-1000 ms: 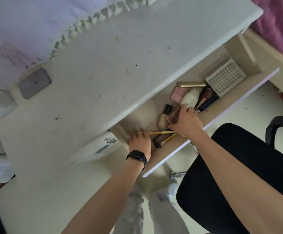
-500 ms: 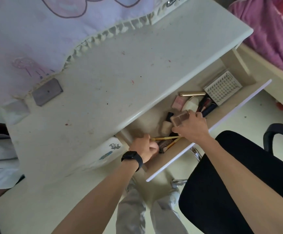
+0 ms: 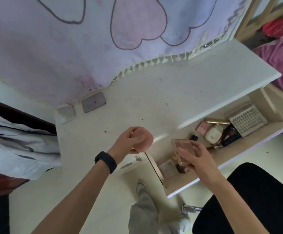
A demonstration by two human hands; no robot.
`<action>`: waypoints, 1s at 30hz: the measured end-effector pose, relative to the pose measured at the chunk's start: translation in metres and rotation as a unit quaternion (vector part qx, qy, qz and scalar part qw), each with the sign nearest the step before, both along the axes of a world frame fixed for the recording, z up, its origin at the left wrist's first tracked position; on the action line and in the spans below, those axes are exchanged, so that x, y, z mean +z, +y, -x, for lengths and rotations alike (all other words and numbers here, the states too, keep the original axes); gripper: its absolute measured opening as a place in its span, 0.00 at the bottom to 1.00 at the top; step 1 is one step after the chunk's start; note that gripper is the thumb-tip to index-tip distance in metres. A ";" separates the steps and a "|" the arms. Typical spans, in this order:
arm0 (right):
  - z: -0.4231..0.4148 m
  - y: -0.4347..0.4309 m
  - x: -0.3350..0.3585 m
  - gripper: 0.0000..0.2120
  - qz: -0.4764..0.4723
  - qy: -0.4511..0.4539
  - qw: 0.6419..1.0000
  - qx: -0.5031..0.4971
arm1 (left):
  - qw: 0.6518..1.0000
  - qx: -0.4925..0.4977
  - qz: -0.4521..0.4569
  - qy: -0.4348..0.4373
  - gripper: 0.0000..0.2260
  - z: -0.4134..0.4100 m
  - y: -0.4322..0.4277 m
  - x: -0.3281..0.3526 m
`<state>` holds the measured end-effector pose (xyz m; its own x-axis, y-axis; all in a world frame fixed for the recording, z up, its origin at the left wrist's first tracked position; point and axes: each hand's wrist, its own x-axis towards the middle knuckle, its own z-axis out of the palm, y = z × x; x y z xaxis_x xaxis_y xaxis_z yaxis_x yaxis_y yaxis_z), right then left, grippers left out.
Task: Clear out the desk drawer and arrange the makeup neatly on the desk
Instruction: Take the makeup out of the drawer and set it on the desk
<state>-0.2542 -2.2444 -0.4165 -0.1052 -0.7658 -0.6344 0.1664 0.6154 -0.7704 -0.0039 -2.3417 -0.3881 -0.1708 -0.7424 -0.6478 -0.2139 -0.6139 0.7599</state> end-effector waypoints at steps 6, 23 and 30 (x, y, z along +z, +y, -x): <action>-0.067 -0.062 -0.003 0.18 0.040 0.018 0.999 0.032 | 0.989 0.004 0.054 -0.136 0.30 -0.085 -0.042 -0.004; -0.150 -0.209 -0.030 0.18 0.102 0.276 0.951 0.097 | 0.814 -0.194 0.336 -0.433 0.37 -0.099 -0.215 -0.033; -0.170 -0.192 -0.031 0.20 0.170 0.385 0.900 0.115 | 0.799 -0.186 0.345 -0.456 0.34 -0.104 -0.220 -0.053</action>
<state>-0.0846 -2.4360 -0.4475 -0.2276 -0.9596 -0.1653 -0.5987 0.2718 -0.7535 0.1006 -2.5613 -0.4413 -0.1526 -0.9845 -0.0867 -0.9422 0.1185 0.3134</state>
